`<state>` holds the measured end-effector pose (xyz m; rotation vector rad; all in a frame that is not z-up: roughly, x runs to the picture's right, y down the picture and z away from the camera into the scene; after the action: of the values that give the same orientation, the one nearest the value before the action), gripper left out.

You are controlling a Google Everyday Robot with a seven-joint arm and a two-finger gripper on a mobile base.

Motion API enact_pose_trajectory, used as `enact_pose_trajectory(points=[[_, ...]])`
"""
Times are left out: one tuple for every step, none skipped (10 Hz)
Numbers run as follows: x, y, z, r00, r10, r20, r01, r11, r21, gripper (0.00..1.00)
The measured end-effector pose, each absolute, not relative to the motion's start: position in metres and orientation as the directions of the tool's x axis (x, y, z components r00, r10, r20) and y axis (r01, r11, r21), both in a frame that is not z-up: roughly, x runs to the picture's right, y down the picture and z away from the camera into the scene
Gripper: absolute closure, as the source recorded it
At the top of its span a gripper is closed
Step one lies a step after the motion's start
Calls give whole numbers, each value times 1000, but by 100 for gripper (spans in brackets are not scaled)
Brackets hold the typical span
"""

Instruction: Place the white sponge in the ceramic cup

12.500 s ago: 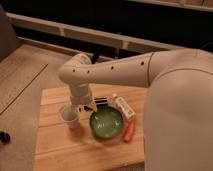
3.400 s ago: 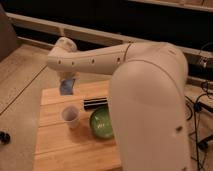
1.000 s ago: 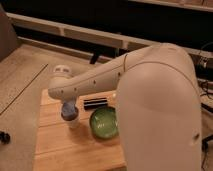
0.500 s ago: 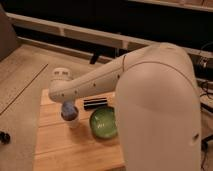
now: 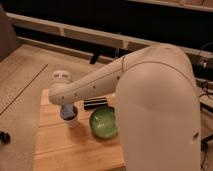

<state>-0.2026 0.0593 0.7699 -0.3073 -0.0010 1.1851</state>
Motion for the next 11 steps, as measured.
enact_pose_trajectory(points=[[-203,59,770,382,910,-159,-910,340,-237,95],[-203,60,770,383,910,-160,-910,341,-238,95],[-203,60,770,383,910,-160,-909,341,-238,95],[-203,60,770,383,910,-160,-909,341,-238,95],[-203,60,770,383,910,-160,-909,341,-238,95],[-203,60,770,384,910,-160,-909,341,-238,95],[-204,60,770,384,909,-160,-909,342,-239,96],[-204,60,770,384,909,-160,-909,342,-239,100],[-204,60,770,384,909,-160,-909,342,-239,98],[-204,60,770,384,909,-160,-909,342,-239,91],[-204,60,770,384,909,-160,-909,342,-239,81]])
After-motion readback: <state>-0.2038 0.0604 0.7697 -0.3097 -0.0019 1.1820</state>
